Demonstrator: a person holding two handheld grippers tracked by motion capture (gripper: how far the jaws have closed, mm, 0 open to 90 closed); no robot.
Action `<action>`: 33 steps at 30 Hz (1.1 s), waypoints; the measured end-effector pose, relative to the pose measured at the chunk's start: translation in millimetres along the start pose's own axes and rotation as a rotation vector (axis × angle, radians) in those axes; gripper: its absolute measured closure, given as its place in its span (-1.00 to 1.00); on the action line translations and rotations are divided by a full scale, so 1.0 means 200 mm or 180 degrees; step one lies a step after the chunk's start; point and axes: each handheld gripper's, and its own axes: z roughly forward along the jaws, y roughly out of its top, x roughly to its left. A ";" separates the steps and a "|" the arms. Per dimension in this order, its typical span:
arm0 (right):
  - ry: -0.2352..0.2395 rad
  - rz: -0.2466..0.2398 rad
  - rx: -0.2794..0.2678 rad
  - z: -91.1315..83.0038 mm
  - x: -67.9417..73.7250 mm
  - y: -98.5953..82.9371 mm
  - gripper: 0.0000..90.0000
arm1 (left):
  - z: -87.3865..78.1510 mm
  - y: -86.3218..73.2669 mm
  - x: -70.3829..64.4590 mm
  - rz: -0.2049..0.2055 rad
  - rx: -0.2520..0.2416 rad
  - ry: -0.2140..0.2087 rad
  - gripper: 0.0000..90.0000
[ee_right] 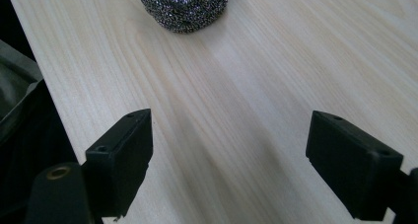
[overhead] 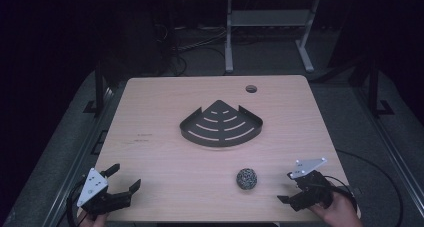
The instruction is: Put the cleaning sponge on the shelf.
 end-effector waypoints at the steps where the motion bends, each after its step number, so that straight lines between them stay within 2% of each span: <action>1: 0.0001 -0.0004 -0.0001 0.00 0.00 0.00 -0.62 | 0.00 0.00 0.00 0.0001 0.0000 -0.0001 -0.71; 6: 0.0063 -0.0019 0.0017 0.02 0.01 0.03 -0.64 | 0.00 0.00 0.00 -0.0011 -0.0006 -0.0003 -0.71; 15: 0.0132 -0.0176 0.0060 0.07 0.04 0.12 -0.63 | 0.00 0.00 0.00 -0.0007 -0.0008 0.0004 -0.71; 33: 0.0194 -0.0389 0.0139 0.13 0.07 0.26 -0.63 | 0.00 0.00 0.00 0.0010 -0.0003 0.0001 -0.71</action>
